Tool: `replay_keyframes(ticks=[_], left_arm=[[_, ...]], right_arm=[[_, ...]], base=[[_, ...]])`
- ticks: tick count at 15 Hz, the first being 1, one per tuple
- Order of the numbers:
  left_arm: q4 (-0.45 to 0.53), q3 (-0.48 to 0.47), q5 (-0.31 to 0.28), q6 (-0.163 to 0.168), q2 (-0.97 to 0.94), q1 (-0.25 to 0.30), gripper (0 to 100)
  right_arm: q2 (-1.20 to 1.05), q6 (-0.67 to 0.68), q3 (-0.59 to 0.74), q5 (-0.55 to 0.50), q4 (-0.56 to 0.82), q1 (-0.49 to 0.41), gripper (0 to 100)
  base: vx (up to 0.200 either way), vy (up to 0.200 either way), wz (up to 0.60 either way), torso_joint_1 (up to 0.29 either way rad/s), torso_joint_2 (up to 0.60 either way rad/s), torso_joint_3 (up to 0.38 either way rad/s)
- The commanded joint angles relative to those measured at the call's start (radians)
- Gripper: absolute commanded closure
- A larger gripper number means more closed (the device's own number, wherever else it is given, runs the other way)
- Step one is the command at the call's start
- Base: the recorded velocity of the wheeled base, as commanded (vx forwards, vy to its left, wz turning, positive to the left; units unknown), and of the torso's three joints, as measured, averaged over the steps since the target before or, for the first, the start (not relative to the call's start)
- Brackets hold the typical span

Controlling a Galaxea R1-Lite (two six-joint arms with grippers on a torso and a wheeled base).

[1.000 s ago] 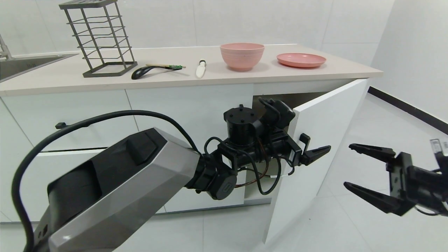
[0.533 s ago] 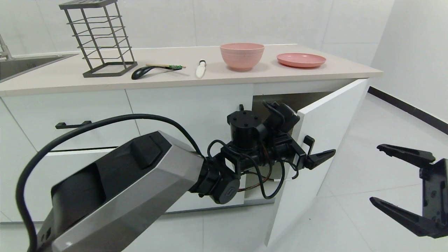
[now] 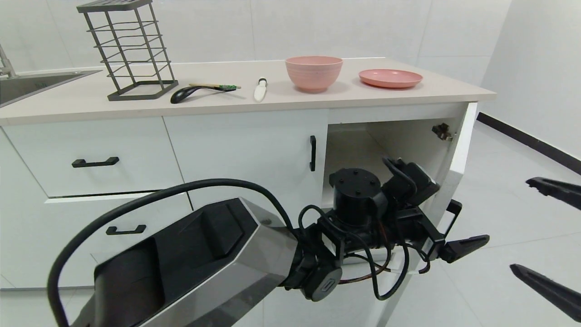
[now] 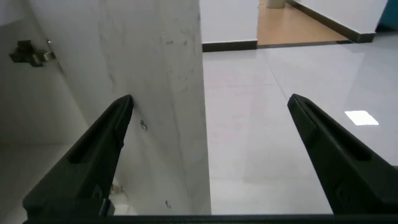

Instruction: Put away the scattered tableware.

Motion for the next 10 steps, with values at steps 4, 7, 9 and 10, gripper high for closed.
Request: replay_keyframes(ticks=[4,7,9,10], left_arm=[[0.000,-0.170,0.052,-0.061,0.126,-0.101,0],[0.003,-0.414,0.057,-0.089,0.270,-0.198,0],[-0.001,-0.439,0.086,-0.118,0.302,-0.213,0],[-0.001,-0.439,0.090,-0.125,0.301,-0.201,0]], right_arm=[[-0.242,0.007,-0.204,-0.002,-0.003,0.003,0],[-0.300,0.005,-0.290,-0.002,-0.005,0.004,0],[-0.331,0.005,-0.283,-0.002,-0.005,0.004,0],[-0.343,0.004,-0.275,-0.002,-0.005,0.004,0]], base=[[0.000,0.000,0.00,0.000,0.00,0.000],[0.000,0.000,0.00,0.000,0.00,0.000],[0.000,0.000,0.00,0.000,0.00,0.000],[0.000,0.000,0.00,0.000,0.00,0.000]])
